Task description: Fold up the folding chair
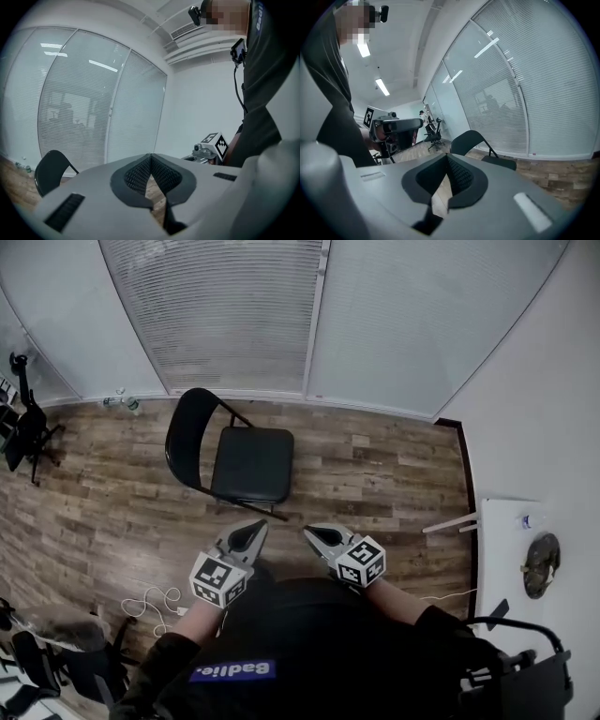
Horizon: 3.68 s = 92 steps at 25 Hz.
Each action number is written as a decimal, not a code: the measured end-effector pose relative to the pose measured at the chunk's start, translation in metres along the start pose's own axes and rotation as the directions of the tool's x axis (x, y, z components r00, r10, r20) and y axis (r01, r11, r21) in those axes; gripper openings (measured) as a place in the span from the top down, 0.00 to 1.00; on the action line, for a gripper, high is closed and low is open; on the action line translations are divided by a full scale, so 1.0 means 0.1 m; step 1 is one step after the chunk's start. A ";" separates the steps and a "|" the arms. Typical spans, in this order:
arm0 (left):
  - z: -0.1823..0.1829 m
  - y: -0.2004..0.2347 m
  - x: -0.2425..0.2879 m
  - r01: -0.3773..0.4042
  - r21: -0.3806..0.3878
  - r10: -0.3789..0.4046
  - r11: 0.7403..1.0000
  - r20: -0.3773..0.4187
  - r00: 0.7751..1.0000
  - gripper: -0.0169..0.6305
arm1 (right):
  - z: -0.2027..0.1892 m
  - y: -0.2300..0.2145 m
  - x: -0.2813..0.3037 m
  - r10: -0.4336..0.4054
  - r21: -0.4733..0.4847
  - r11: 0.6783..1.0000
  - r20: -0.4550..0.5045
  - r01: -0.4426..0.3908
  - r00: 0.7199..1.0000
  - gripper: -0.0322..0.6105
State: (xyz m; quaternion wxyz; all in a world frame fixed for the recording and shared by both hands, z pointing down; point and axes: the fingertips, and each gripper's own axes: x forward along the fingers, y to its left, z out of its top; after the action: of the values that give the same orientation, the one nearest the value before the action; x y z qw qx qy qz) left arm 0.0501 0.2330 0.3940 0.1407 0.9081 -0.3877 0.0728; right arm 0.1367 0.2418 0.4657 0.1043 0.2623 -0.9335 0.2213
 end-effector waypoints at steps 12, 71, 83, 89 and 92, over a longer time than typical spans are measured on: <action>0.27 1.98 0.21 0.089 -0.023 -0.090 0.996 -0.042 0.995 0.97 | 0.72 -0.50 1.78 -0.100 0.051 0.994 -0.020 0.101 0.995 0.95; -0.41 5.05 0.77 -0.322 -0.028 0.297 0.946 -0.319 0.900 0.96 | -0.52 -2.87 3.02 -0.233 0.265 0.909 -0.320 0.322 0.919 0.81; -1.06 5.87 0.84 -0.473 0.050 0.424 0.879 -0.537 0.730 0.80 | -1.57 -3.76 3.20 -0.195 0.415 0.824 -0.432 0.386 0.881 0.66; -1.37 6.21 0.98 -0.521 0.002 0.414 0.853 -0.609 0.676 0.64 | -2.20 -4.33 3.13 -0.173 0.487 0.758 -0.492 0.434 0.853 0.54; -1.58 6.32 1.03 -0.522 -0.050 0.367 0.852 -0.654 0.661 0.61 | -2.52 -4.53 3.11 -0.147 0.533 0.720 -0.509 0.445 0.848 0.45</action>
State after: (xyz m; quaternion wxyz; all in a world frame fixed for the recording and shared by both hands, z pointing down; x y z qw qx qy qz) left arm -0.3406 -0.2053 0.6947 0.3438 0.6849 -0.5357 0.3545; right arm 0.1380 -0.1240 0.9466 0.2484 0.3757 -0.7001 0.5541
